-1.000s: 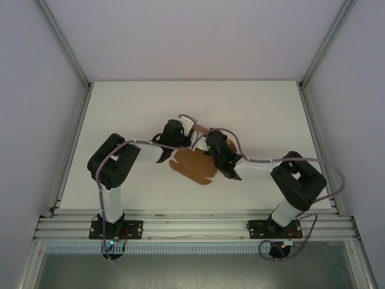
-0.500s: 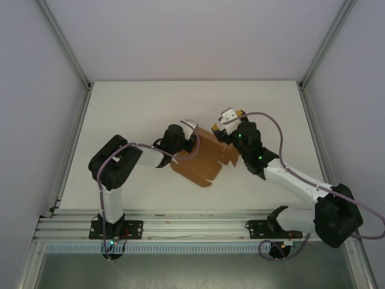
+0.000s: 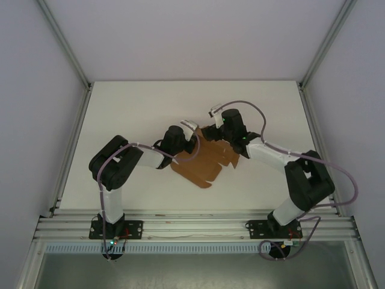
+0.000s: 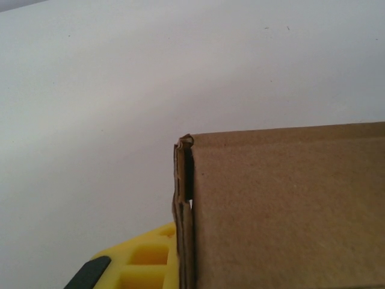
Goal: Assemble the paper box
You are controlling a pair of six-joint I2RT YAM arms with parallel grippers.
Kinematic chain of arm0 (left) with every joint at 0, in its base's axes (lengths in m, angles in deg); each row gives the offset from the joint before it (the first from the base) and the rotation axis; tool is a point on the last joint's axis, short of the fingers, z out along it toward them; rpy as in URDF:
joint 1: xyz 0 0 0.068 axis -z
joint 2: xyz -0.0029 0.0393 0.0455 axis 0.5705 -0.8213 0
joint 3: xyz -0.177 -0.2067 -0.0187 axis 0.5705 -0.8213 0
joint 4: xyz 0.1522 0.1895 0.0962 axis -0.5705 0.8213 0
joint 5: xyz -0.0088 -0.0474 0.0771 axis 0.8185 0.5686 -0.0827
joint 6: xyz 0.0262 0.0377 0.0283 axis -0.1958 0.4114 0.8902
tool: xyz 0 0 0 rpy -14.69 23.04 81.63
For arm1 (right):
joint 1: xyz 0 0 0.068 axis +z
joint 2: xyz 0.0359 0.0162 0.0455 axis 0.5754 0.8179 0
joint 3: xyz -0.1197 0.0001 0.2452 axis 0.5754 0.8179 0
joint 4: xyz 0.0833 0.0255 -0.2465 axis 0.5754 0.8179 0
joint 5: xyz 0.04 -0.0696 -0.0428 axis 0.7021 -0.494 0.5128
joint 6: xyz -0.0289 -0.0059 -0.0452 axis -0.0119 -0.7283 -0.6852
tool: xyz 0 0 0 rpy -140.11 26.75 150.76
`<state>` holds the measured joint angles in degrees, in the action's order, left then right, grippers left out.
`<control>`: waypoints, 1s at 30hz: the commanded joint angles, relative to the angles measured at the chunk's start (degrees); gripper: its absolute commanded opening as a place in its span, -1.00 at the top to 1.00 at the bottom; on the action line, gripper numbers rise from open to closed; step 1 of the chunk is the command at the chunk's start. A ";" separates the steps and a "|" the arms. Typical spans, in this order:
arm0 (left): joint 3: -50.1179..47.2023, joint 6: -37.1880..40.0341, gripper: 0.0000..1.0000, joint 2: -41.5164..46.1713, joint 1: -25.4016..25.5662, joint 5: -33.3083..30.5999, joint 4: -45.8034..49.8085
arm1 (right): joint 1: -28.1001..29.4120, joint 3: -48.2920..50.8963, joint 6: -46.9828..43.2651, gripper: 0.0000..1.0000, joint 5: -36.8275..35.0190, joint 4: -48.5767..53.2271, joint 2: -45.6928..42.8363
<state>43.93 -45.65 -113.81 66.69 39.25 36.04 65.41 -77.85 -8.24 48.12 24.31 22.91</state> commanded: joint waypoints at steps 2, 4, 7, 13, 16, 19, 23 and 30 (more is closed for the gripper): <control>-0.87 -0.35 0.69 -1.53 0.44 -1.67 -0.98 | 0.05 0.78 2.94 -0.59 2.86 0.07 1.75; -0.84 -0.45 0.60 -1.78 0.44 -2.49 -1.19 | 0.15 1.89 2.90 -0.57 3.16 -0.01 2.20; -0.95 -1.26 0.55 -1.78 0.36 -2.95 -1.65 | 0.57 3.61 1.61 -0.54 4.27 -0.17 2.62; 0.82 -2.08 0.55 -2.85 0.35 -4.88 -0.51 | 2.19 8.05 -0.27 -0.49 4.52 -3.19 2.18; 2.07 -2.78 0.72 -3.57 0.36 -6.31 0.60 | 2.18 8.54 0.77 -0.49 5.15 -4.15 1.54; 1.43 -3.84 1.00 -2.89 0.36 -8.60 -0.60 | 2.15 7.82 1.97 -0.49 3.07 -2.97 0.60; -0.38 -5.48 1.00 -0.48 0.27 -11.02 -1.52 | 2.06 7.19 5.02 -0.54 0.26 -1.07 -4.83; -0.91 -13.46 1.00 8.58 -1.85 -10.81 7.04 | -0.57 7.58 11.23 -0.78 -2.53 10.08 -21.46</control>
<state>43.45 -54.11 -109.42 66.27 30.03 40.17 66.18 -71.04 -0.16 47.33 27.94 7.00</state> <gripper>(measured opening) 0.083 0.883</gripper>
